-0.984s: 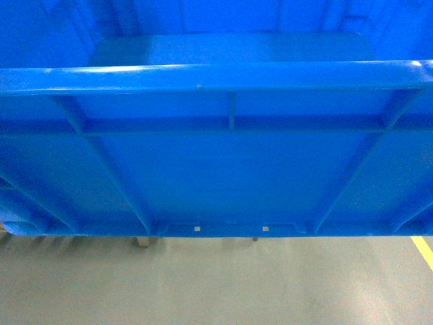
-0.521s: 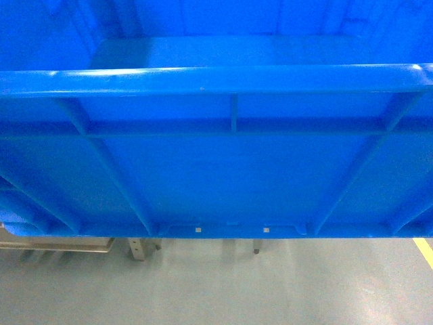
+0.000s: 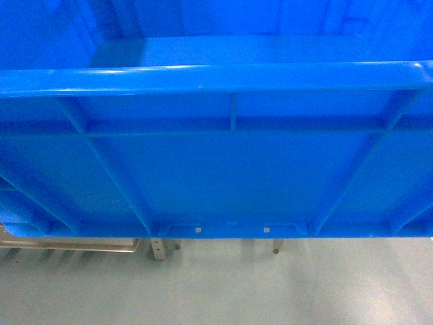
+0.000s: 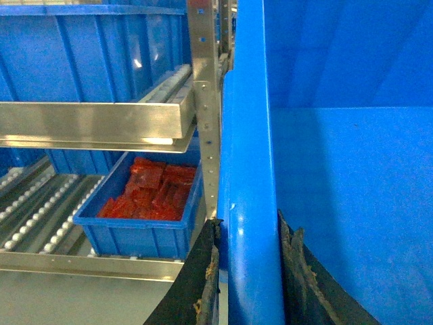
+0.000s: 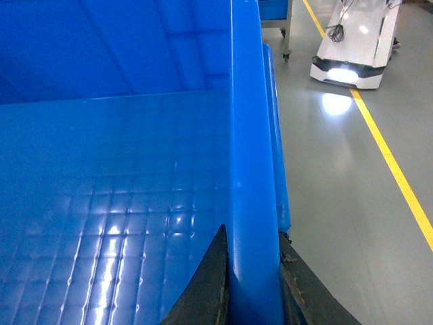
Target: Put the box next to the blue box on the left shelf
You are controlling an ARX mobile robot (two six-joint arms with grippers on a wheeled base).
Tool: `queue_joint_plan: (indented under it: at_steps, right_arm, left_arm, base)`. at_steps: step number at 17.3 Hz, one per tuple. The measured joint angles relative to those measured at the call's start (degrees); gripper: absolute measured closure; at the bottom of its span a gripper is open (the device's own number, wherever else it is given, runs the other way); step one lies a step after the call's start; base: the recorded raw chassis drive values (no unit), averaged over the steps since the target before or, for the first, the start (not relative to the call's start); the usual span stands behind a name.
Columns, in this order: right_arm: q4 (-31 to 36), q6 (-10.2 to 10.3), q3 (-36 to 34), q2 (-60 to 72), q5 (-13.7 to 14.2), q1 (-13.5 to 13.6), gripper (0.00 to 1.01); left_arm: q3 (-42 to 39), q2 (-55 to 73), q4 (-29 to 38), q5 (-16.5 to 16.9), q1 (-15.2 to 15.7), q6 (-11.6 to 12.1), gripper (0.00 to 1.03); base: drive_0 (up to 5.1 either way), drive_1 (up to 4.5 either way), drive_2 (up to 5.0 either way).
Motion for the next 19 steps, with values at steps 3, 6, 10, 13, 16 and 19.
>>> queue_joint_plan:
  at_steps: [3,6,10,13,16,19]
  right_arm:
    - [-0.15,0.02,-0.02,0.00,0.02,-0.02,0.91]
    - [-0.13,0.02,-0.02,0.00,-0.02,-0.02,0.91]
    - [-0.11,0.00,0.00,0.00,0.00,0.11,0.91]
    - [0.04,0.00,0.00,-0.15,0.04,-0.02,0.91]
    - [-0.02,0.00,-0.02,-0.15,0.07,0.31,0.91]
    - [-0.15,0.00,0.00,-0.17,0.13,0.31,0.91]
  left_arm:
    - [0.00,0.00,-0.02,-0.02,0.00,0.07,0.86]
    - [0.00,0.00,-0.02,-0.02,0.00,0.11,0.86]
    - [-0.04,0.00,-0.15,0.04,0.00,0.13,0.86]
    - [-0.04,-0.02,0.28,-0.02,0.00,0.13,0.87]
    - [-0.07,-0.04,-0.04,-0.02,0.00,0.15,0.87]
    - [-0.07,-0.04,-0.15,-0.04,0.00,0.20,0.87]
  base:
    - [-0.1,3.87,-4.1]
    - [-0.1,3.87,-4.1]
    - [-4.9,1.39,3.3]
    - [-4.9,1.39,3.3]
    - [-4.9,1.39,3.3]
    - [-4.9,1.39,3.3]
